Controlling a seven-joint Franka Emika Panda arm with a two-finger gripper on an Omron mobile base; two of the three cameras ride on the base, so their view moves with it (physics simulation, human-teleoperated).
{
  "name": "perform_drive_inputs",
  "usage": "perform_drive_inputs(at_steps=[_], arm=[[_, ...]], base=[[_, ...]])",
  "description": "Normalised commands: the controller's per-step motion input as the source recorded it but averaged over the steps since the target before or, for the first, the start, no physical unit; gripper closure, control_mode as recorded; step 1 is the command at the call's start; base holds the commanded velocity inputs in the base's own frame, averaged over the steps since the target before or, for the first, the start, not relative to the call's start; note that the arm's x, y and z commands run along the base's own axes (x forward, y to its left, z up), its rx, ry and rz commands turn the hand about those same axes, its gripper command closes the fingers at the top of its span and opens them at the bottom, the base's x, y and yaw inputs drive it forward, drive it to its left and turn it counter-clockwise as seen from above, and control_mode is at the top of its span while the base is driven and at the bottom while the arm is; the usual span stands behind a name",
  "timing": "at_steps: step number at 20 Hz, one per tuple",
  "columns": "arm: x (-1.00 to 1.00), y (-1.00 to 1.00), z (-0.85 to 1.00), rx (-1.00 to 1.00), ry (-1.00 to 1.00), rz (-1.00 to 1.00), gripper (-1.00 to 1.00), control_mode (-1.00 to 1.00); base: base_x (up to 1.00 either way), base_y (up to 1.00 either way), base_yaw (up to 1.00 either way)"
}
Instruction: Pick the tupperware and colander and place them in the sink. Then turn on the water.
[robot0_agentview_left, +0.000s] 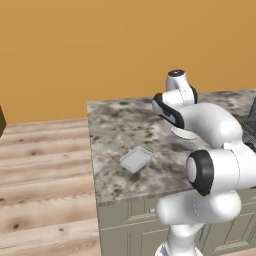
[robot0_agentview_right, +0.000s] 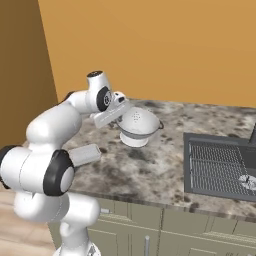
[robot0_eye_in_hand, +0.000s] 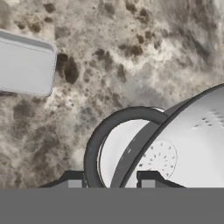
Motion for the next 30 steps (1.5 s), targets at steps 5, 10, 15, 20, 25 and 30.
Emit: perform_drive_inputs(at_steps=[5,10,15,20,25,30], arm=[[-0.27,0.00,0.27,-0.12,0.01,0.09,1.00,-1.00],[-0.20,0.00,0.31,-0.09,0.02,0.06,1.00,-1.00],[-0.17,0.02,0.31,-0.05,0.00,0.07,1.00,-1.00],[-0.10,0.06,0.17,-0.05,0.00,0.05,1.00,-1.00],[-0.14,0.07,0.06,-0.12,0.00,0.01,1.00,-1.00],[-0.13,0.03,0.01,-0.11,0.00,0.00,1.00,-1.00]], base=[[0.00,0.00,0.00],[0.00,0.00,0.00],[0.00,0.00,0.00],[0.00,0.00,0.00],[0.00,0.00,0.00],[0.00,0.00,0.00]])
